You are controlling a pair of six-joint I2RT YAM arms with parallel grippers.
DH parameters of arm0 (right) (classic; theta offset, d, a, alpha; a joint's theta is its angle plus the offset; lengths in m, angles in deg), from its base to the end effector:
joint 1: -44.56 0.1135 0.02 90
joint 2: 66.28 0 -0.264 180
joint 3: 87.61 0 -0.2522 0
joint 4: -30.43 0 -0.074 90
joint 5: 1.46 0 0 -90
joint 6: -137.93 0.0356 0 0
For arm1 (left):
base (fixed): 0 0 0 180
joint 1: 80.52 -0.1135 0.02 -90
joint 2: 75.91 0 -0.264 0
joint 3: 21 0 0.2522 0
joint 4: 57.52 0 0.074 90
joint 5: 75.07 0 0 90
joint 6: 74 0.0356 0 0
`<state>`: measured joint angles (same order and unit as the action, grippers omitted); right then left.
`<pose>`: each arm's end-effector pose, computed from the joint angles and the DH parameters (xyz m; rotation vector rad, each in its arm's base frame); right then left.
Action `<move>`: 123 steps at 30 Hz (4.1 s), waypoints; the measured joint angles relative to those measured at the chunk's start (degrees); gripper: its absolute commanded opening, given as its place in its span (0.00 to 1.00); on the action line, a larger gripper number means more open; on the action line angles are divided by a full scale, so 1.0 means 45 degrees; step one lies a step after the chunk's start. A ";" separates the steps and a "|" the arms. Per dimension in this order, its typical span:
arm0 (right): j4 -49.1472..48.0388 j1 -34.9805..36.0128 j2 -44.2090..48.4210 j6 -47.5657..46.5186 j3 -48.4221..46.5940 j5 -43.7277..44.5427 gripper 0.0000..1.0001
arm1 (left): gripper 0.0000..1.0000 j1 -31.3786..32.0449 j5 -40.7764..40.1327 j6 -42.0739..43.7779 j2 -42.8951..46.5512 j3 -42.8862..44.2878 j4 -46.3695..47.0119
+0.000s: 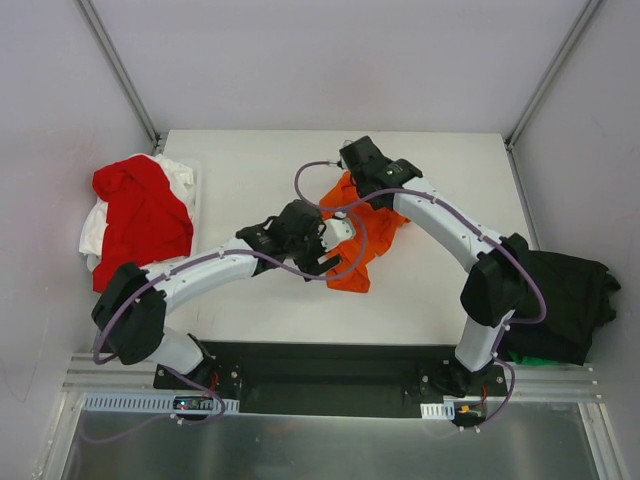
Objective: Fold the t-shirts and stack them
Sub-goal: Flatten out the tshirt
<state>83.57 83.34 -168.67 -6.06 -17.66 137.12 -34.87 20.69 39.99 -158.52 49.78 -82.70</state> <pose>0.3246 0.2266 0.3354 -1.3413 1.8516 -1.1275 0.2213 -0.2315 0.2577 1.3198 1.7996 -0.3192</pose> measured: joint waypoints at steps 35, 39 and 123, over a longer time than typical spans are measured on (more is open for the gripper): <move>0.0350 -0.1909 -0.1365 0.0340 -0.0461 -0.1103 0.01 | 0.80 0.4444 -0.2793 0.0287 -0.4993 0.3361 0.0763; 0.0369 -0.1909 -0.1365 0.0432 -0.0330 -0.1205 0.01 | 0.80 0.4779 -0.3104 0.0102 -0.5518 0.3687 0.0646; -0.0962 -0.4357 0.3517 -0.1214 -0.0991 0.0806 0.01 | 0.00 -0.5017 -0.7363 0.1588 -0.0219 0.5377 0.0418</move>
<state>79.24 63.74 -152.85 -11.53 -22.12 140.74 -57.45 -12.45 47.14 -159.51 73.97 -80.82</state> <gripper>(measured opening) 0.024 0.010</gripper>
